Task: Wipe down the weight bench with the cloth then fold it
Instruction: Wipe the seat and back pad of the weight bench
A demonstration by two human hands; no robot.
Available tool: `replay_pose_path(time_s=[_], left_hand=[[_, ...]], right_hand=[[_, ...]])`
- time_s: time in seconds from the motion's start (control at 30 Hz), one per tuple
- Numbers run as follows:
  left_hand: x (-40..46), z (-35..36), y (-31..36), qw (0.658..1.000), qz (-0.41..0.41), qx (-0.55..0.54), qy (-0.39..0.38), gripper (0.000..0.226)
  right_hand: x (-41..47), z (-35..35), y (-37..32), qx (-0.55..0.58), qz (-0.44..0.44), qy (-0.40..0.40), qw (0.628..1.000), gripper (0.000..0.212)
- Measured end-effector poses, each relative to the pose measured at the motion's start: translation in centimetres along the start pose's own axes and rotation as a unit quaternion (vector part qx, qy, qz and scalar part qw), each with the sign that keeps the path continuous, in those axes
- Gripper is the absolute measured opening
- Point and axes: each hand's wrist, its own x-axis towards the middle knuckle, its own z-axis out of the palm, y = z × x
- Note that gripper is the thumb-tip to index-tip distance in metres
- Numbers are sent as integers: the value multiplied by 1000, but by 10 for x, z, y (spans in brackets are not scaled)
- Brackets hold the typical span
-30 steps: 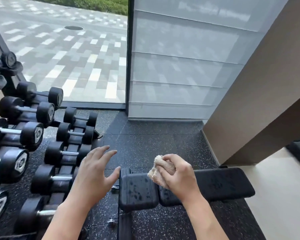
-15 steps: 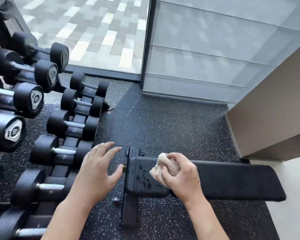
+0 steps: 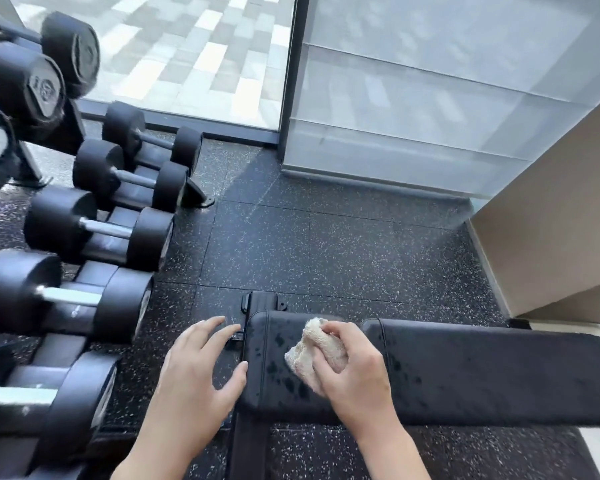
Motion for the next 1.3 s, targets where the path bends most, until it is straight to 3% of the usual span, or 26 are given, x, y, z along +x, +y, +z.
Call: replay_pose_path(time_s=[0.53,0.7,0.87,1.17,1.3], left_hand=[[25,156,-150,999,4,32,10,61],[26,175,-172,998,7,62,-1,66],[27,170,-190,996,29,79,-7,63],[26,175,-194,997,57,56,-21,59],[33,181,-193,997,59,38,-34,57]], right_hand=[[56,165,113,-75,-117,-7,990,24],[84,199,117,-142,-151,-29,978,16],[109,239,122,-241,-158,-94,953,22],[36,237,137,-222,-194,-118,948,32],[-19,229,148,-200,-214,-136,946,24]])
